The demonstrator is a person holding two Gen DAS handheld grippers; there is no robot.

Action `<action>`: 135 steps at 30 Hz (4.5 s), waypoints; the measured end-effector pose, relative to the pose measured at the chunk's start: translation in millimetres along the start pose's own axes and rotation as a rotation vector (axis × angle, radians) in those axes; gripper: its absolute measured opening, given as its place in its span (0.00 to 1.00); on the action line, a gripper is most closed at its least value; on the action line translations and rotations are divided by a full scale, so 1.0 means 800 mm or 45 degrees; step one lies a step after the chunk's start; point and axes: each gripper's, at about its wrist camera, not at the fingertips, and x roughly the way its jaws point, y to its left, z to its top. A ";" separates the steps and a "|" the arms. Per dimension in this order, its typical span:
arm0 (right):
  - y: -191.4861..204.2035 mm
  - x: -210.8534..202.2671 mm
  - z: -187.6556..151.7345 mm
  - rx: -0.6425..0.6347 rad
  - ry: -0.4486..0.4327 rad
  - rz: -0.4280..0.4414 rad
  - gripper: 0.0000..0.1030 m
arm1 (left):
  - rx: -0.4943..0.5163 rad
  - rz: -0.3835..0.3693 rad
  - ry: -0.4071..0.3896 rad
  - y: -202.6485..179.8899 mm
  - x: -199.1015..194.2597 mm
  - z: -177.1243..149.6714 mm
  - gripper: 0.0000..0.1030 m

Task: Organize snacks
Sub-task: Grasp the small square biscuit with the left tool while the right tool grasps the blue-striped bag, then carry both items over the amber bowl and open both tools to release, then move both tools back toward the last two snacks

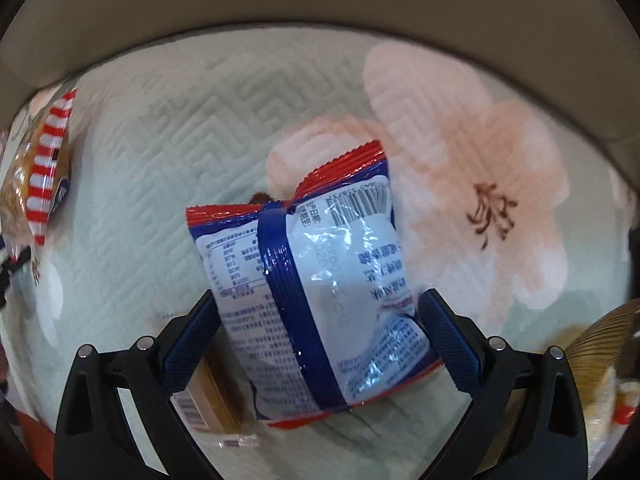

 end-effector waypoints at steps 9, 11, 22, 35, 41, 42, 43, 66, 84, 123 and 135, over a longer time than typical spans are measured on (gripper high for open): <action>0.004 -0.081 -0.042 0.066 -0.137 0.112 0.56 | 0.035 -0.011 -0.080 -0.024 -0.032 0.006 0.42; 0.008 -0.104 -0.070 0.098 -0.173 0.167 0.56 | 0.061 -0.028 -0.135 -0.034 -0.055 0.009 0.42; 0.001 -0.176 -0.258 0.352 -0.247 0.186 0.56 | 0.198 -0.301 -0.377 -0.142 -0.179 -0.034 0.42; -0.230 -0.320 -0.296 0.681 -0.556 0.047 0.57 | 0.530 -0.566 -0.385 -0.429 -0.247 -0.095 0.42; -0.282 -0.322 -0.258 0.728 -0.586 0.069 0.58 | 0.573 -0.648 -0.320 -0.532 -0.213 -0.083 0.42; -0.288 -0.319 -0.250 0.728 -0.584 0.058 0.58 | 0.569 -0.655 -0.316 -0.540 -0.210 -0.080 0.42; -0.293 -0.314 -0.237 0.725 -0.573 0.053 0.59 | 0.565 -0.659 -0.312 -0.547 -0.205 -0.077 0.42; -0.185 -0.305 -0.278 0.649 -0.535 0.332 0.86 | 0.348 -0.360 -0.424 -0.315 -0.267 -0.081 0.71; 0.066 -0.190 -0.317 0.128 -0.467 0.154 0.89 | -0.262 -0.158 -0.300 -0.086 -0.206 -0.166 0.76; 0.066 -0.159 -0.310 0.165 -0.358 0.193 0.95 | -0.146 -0.055 -0.261 -0.122 -0.195 -0.169 0.81; 0.094 -0.173 -0.256 -0.025 -0.315 0.067 0.95 | 0.237 -0.055 -0.227 -0.117 -0.232 -0.069 0.90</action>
